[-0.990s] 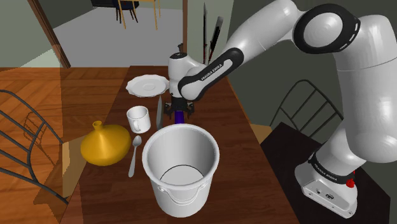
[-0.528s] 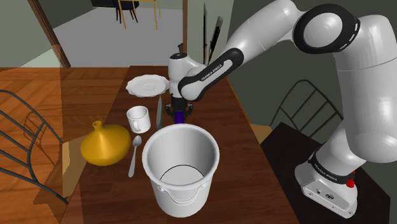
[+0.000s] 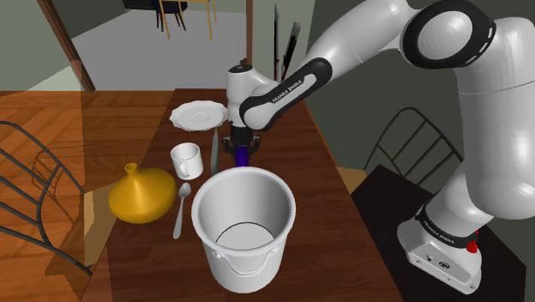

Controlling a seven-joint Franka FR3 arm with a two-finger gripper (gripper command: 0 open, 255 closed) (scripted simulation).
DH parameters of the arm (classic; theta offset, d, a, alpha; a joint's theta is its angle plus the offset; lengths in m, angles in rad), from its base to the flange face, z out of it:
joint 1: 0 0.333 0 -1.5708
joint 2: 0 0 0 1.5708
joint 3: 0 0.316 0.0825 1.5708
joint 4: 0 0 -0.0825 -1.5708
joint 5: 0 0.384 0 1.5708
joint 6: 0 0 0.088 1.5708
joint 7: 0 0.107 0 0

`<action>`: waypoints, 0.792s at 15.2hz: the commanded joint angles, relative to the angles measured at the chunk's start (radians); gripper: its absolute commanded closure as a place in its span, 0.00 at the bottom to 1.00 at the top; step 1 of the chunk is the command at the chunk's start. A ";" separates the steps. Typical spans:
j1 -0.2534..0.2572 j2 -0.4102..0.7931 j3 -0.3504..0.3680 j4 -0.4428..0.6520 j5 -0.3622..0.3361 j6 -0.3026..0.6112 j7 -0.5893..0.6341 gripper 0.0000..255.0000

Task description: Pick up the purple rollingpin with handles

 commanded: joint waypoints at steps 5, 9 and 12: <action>-0.011 -0.049 0.014 0.010 0.020 -0.057 -0.015 1.00; -0.017 -0.081 0.023 0.017 0.033 -0.096 -0.023 1.00; -0.019 -0.090 0.025 0.020 0.037 -0.107 -0.025 1.00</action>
